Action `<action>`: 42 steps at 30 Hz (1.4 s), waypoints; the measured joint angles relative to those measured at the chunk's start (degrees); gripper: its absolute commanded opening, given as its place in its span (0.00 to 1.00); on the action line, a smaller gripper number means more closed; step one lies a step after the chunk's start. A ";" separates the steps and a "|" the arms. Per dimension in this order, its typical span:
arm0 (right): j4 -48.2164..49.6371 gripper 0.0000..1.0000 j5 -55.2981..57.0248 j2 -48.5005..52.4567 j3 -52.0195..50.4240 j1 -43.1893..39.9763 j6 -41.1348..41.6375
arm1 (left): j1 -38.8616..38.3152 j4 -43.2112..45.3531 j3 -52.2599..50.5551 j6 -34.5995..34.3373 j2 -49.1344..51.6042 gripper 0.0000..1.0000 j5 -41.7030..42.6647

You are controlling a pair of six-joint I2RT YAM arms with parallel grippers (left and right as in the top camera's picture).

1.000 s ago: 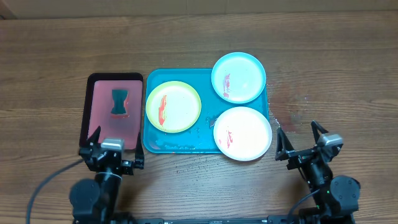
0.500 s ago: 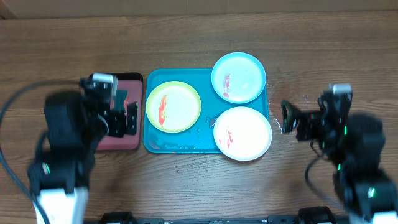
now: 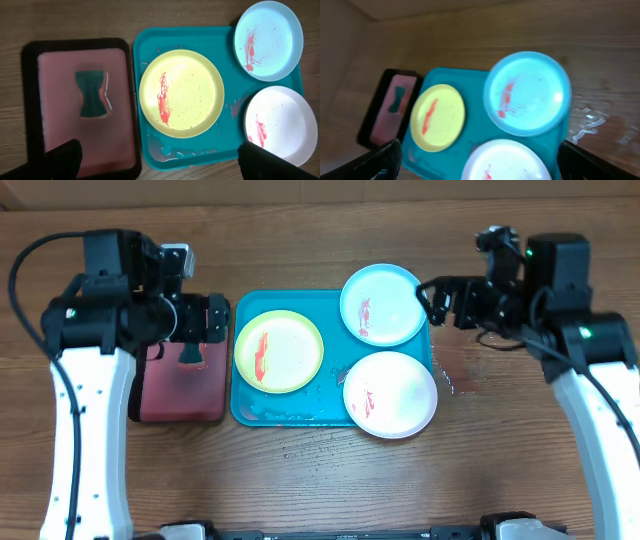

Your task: Clean dirty plates on tray and stack at the side

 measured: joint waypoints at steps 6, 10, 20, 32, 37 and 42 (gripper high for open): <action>3.04 0.91 -1.38 7.32 0.02 2.73 5.03 | 0.00 -0.04 0.07 -2.19 4.61 1.00 -1.46; 2.91 0.80 0.68 13.97 1.38 7.50 8.87 | 0.13 -0.24 0.07 -6.38 6.45 1.00 -8.63; 8.07 0.44 11.47 28.79 6.51 19.54 17.35 | 1.60 1.46 0.11 -10.67 6.62 1.00 -19.56; 11.98 0.38 16.39 38.82 6.60 25.14 21.49 | 1.60 1.29 0.37 -10.86 14.86 0.88 -21.16; 12.04 0.30 16.59 41.55 6.60 27.36 21.88 | 1.60 1.86 0.37 -10.29 16.90 0.88 -21.18; 11.80 0.22 16.61 42.80 6.60 28.74 23.37 | 1.99 2.93 0.39 -10.01 17.49 0.88 -21.20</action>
